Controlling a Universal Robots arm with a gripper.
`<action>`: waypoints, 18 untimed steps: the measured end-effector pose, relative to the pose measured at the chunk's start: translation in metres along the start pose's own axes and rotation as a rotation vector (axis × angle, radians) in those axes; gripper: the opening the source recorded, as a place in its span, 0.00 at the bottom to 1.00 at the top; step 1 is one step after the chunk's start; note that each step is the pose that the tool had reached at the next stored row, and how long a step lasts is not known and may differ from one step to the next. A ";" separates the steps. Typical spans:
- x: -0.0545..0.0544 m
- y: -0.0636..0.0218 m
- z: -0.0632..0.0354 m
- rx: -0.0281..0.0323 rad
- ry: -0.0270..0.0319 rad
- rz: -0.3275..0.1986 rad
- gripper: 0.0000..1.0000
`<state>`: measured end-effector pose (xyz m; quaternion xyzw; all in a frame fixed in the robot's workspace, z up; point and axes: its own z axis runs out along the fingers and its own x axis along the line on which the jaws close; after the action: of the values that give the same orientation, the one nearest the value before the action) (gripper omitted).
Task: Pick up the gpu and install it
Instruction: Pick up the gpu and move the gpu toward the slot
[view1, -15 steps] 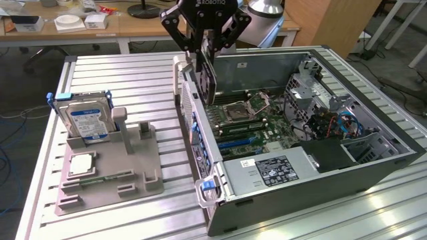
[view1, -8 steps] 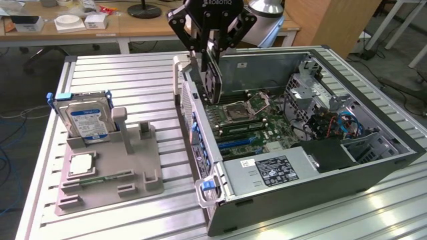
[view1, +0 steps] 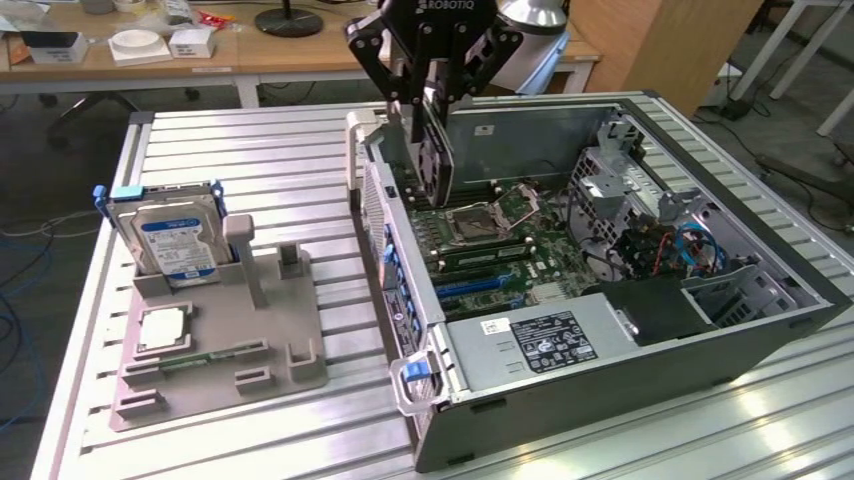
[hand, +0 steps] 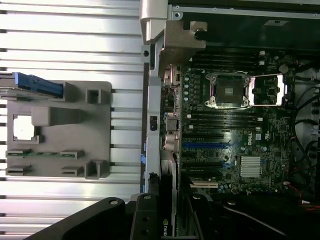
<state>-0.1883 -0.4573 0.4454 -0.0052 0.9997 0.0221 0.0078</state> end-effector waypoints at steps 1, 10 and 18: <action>-0.001 0.0000 0.0000 0.0000 0.0000 0.000 0.26; -0.011 -0.0001 0.0002 0.0000 0.0000 0.000 0.26; -0.020 -0.0002 0.0003 0.0000 0.0000 0.000 0.26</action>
<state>-0.1678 -0.4573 0.4453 -0.0051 0.9997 0.0221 0.0078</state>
